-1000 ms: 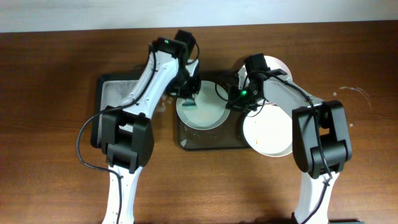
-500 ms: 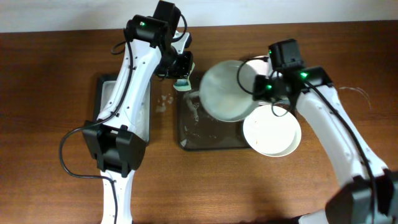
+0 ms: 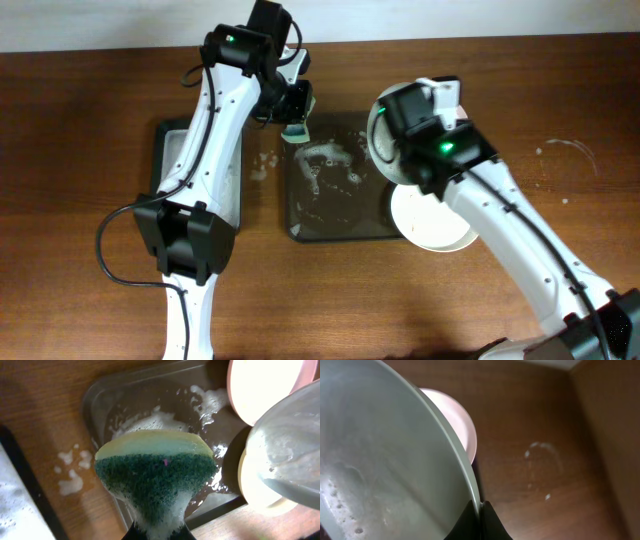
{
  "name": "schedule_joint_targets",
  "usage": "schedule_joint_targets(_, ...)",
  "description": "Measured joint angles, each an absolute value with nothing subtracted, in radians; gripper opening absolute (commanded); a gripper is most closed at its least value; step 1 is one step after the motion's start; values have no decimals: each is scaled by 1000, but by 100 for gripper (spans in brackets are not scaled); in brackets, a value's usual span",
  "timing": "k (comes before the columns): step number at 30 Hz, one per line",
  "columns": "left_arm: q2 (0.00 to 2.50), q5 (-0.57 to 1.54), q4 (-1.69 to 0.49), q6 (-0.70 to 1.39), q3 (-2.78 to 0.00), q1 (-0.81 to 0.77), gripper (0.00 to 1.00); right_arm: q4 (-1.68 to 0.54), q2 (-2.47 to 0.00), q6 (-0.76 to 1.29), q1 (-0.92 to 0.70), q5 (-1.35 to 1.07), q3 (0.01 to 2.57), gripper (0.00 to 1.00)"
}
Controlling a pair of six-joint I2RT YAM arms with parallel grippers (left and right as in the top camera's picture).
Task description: Clean dirty plates on tray and stack at the side
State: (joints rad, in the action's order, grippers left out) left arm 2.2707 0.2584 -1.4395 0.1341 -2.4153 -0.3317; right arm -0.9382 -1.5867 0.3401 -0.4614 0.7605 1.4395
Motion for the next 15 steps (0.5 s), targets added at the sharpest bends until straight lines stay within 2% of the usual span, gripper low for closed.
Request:
schedule_joint_targets(7,2277,250,-1424,134,-2415,-339,1,-935,-1617,429,-577,1012,1437,4)
schedule_joint_targets(15,2278,223,-1423,134,-2415,-339,1,-936,-1627,525,-604,1101,1406,4)
